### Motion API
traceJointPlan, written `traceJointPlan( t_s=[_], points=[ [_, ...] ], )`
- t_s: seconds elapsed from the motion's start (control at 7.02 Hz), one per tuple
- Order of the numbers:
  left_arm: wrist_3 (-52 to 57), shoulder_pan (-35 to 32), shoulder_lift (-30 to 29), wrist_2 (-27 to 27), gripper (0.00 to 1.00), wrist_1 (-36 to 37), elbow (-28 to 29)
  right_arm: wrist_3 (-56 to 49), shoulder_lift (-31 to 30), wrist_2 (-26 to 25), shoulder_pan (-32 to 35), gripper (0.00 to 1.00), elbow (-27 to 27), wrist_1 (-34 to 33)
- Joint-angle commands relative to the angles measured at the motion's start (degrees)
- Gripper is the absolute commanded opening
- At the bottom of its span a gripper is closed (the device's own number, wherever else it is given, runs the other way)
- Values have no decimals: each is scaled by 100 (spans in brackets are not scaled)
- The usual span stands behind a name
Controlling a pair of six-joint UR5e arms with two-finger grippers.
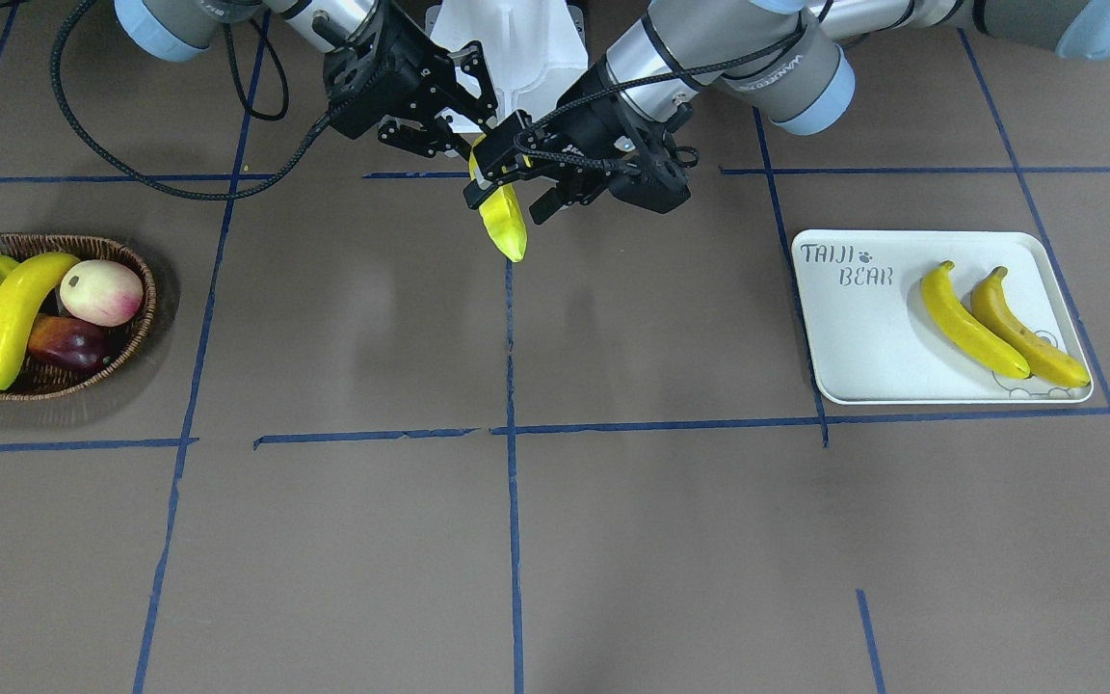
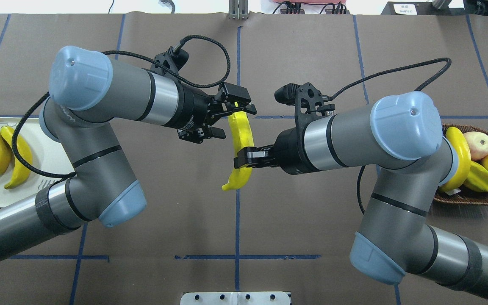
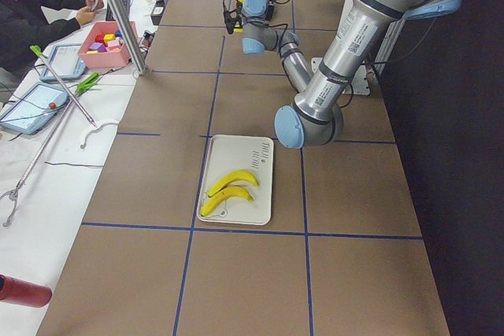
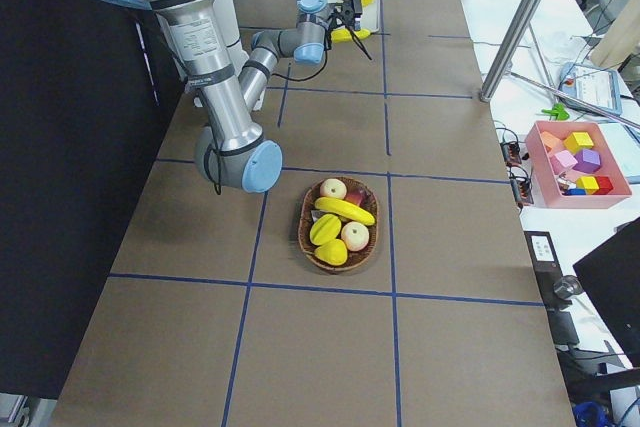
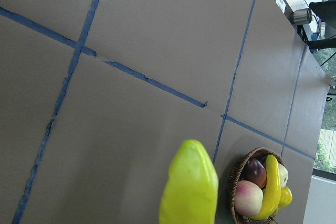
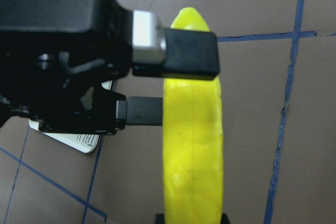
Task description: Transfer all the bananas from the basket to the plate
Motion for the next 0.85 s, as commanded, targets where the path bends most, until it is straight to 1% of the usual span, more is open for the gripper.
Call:
traceJointPlan(
  t_s=[0.0, 0.14, 0.28, 0.43, 0.57, 0.71],
  points=[
    [18, 65, -9, 10, 5, -13, 30, -4, 3, 0, 8, 2, 4, 9],
    [18, 100, -9, 10, 0, -48, 30, -4, 3, 0, 8, 5, 4, 10],
    [9, 101, 0, 10, 0, -49, 21, -4, -6, -9, 8, 83, -5, 10],
    [-8, 92, 0, 10, 0, -49, 12, 5, -6, -18, 17, 100, 30, 10],
    [-8, 66, 9, 10, 0, -49, 3, -4, -6, -18, 34, 100, 48, 10],
    [44, -74, 43, 2, 0, -40, 3, -4, -32, 43, 113, 100, 196, -34]
  ],
)
